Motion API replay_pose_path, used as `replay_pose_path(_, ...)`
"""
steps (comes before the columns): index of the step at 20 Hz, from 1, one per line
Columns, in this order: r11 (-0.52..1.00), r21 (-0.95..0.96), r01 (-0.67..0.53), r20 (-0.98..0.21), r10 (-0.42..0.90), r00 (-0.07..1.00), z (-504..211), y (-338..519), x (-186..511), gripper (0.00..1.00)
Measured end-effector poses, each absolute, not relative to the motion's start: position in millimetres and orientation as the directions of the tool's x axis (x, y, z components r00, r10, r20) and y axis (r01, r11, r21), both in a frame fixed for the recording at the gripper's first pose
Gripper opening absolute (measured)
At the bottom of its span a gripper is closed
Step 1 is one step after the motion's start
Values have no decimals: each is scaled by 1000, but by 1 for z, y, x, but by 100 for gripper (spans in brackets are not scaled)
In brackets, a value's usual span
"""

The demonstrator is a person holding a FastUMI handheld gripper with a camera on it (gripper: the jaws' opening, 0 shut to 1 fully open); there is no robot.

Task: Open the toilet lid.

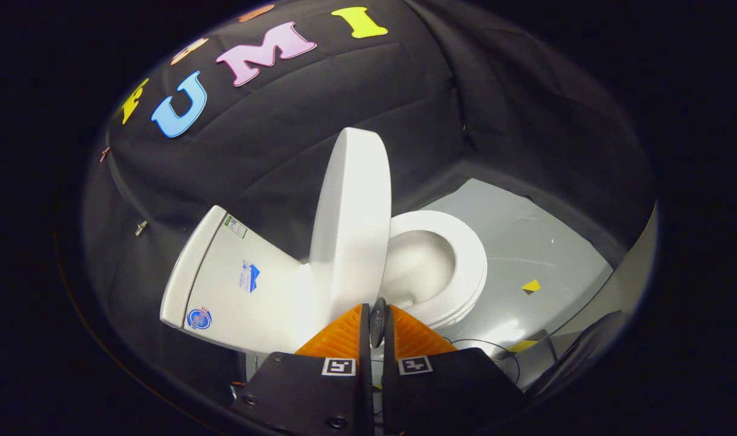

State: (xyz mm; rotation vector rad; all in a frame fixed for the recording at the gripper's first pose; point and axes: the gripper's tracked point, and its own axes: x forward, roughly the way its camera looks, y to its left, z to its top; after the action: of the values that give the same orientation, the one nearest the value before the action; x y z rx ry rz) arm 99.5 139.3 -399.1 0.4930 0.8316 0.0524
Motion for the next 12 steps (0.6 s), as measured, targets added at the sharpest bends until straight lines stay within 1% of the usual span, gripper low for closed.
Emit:
replay_pose_path(4,902,417,114,-680,226,698,-376,163,97,11)
replay_pose_path(12,950,311,20,-639,193,745,-337,220,93,11)
